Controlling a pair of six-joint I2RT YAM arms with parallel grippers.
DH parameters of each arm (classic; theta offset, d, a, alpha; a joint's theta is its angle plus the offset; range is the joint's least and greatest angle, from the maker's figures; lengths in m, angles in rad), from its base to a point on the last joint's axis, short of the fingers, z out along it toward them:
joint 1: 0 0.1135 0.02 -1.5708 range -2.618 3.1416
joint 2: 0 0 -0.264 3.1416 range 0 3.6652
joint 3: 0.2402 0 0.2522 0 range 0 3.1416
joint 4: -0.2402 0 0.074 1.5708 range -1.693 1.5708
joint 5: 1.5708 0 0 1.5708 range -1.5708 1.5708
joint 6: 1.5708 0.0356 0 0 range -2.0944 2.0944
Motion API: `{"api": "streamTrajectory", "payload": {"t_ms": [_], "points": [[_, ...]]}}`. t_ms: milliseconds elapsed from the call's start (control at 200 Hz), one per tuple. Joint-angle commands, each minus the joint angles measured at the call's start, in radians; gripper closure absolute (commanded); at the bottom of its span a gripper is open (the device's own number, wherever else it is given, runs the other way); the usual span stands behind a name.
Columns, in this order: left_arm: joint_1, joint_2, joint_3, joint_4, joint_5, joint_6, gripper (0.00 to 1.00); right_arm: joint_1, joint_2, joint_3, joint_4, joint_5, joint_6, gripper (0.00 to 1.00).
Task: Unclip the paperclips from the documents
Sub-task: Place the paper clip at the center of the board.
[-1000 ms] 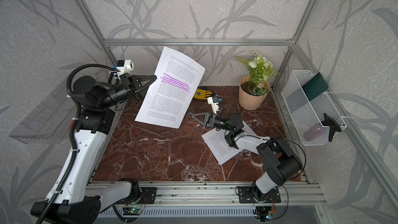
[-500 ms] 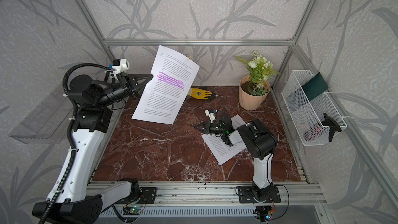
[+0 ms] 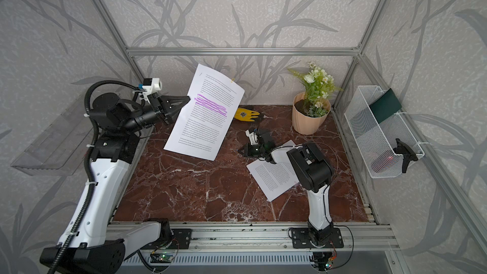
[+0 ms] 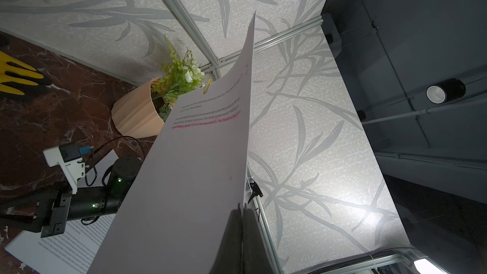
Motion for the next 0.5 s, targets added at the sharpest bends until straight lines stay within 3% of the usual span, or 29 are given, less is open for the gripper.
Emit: {"api": "streamTrajectory", "payload": {"t_ms": [0, 205, 310, 410, 495], "points": [[0.004, -0.031, -0.008, -0.022, 0.023, 0.037, 1.00, 0.019, 0.042, 0.059, -0.185, 0.102, -0.100, 1.00], [0.003, -0.039, -0.009, -0.083, 0.031, 0.084, 1.00, 0.036, 0.050, 0.116, -0.300, 0.163, -0.141, 0.99], [0.004, -0.041, 0.002, -0.150, 0.042, 0.139, 1.00, 0.036, 0.021, 0.122, -0.364, 0.196, -0.165, 0.79], [0.003, -0.045, 0.012, -0.242, 0.049, 0.220, 1.00, 0.036, -0.024, 0.137, -0.475, 0.224, -0.199, 0.53], [0.005, -0.051, 0.014, -0.303, 0.040, 0.285, 1.00, 0.033, -0.082, 0.136, -0.569, 0.242, -0.225, 0.43]]}}
